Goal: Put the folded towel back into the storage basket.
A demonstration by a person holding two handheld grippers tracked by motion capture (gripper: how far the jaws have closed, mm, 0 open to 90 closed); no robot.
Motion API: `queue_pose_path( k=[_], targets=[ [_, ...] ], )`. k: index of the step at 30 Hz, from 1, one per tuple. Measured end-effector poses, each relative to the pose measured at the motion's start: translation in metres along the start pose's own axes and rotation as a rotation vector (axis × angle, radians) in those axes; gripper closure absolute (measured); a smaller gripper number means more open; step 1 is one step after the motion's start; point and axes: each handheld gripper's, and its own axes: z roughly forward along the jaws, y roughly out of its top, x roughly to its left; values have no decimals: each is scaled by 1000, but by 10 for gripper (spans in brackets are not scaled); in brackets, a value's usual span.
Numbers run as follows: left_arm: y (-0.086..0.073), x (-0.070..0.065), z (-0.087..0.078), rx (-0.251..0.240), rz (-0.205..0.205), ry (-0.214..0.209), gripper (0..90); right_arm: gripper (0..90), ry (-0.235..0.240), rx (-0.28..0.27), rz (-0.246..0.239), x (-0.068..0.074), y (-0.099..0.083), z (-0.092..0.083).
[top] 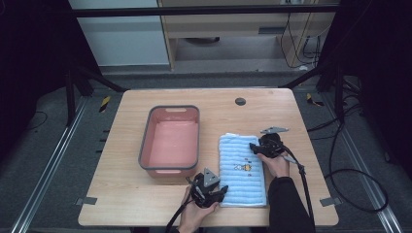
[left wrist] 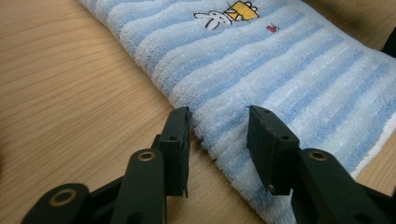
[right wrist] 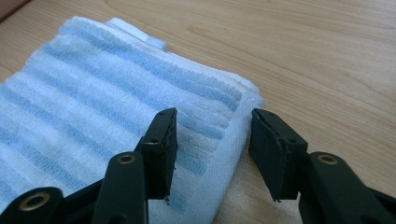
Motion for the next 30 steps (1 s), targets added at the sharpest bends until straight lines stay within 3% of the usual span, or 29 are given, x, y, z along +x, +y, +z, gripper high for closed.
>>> queue_pose_path(
  k=[9, 19, 30],
  targets=[
    [0, -2, 1, 3, -7, 3, 693, 601, 11, -10, 12, 2, -3, 1],
    [1, -5, 1, 3, -16, 11, 813, 780, 50, -3, 34, 5, -3, 1],
    [2, -3, -1, -14, -37, 13, 863, 816, 62, -8, 41, 5, -2, -3]
  ],
)
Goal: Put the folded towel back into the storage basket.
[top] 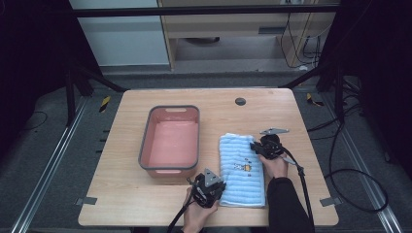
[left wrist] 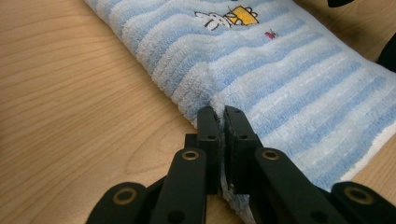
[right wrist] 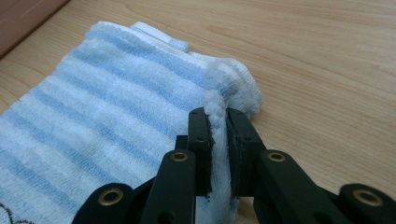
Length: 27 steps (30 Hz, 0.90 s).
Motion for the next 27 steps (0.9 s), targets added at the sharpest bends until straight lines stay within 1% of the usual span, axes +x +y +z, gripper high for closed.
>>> queue_pose_path(
  k=[4, 6, 8, 11, 12, 15, 17, 22, 27],
  targets=[
    [3, 1, -5, -19, -5, -10, 865, 818, 6, -24, -2, 0, 4, -9],
    [6, 0, -9, -32, 0, -18, 865, 819, 5, -29, -4, 1, 5, -12],
    [8, 0, -12, -39, 5, -23, 866, 819, 10, -48, -7, 2, 7, -18],
    [12, -2, -17, -52, 9, -28, 866, 820, 9, -53, -10, 3, 9, -23],
    [13, -2, -18, -56, 9, -28, 867, 819, 3, -55, -26, 4, 11, -25],
    [17, -1, -23, -64, 15, -30, 867, 820, 3, -73, -37, 7, 15, -30],
    [20, -1, -26, -70, 21, -26, 867, 820, 0, -84, -40, 9, 18, -33],
    [27, -2, -34, -92, 44, -13, 867, 820, -3, -115, -33, 11, 26, -44],
    [36, -2, -43, -118, 48, -19, 867, 820, -16, -143, -45, 14, 35, -58]
  ],
)
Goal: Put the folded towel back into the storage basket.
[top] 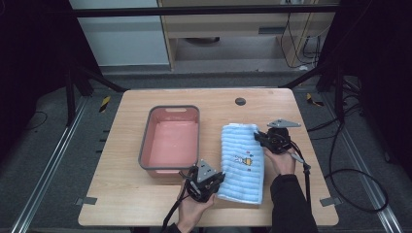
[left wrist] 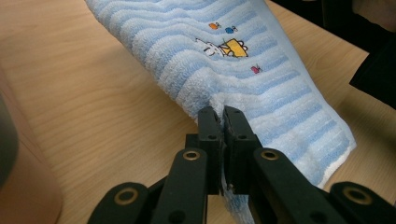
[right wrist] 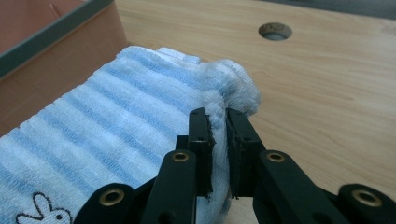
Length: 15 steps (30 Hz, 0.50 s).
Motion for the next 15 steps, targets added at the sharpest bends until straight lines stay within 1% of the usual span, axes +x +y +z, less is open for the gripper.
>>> queue_pose_path(
  k=[4, 8, 15],
  targets=[
    [6, 1, -6, -17, 1, -1, 867, 819, -4, -20, -9, 3, 10, -8],
    [13, 5, -12, -38, -2, 1, 867, 820, -14, -40, -17, 6, 19, -14],
    [25, 10, -22, -66, 0, 15, 867, 820, -20, -61, -37, 12, 31, -18]
  ],
)
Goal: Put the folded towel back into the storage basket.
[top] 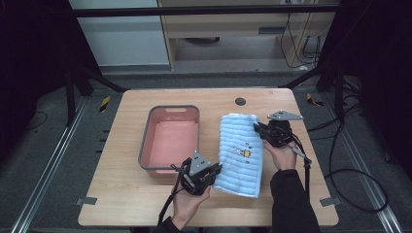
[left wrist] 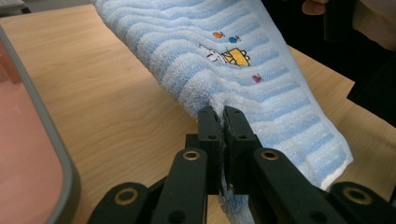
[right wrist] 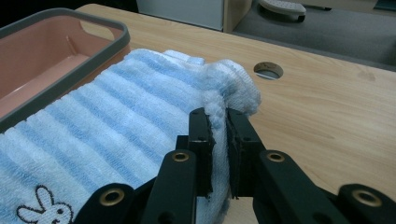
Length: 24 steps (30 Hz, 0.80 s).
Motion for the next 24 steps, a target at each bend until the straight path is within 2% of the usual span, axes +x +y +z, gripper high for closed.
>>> queue_pose_path(
  k=[24],
  targets=[
    [34, 15, -30, -83, 25, 26, 867, 820, -5, -67, -23, 17, 46, -9]
  ],
)
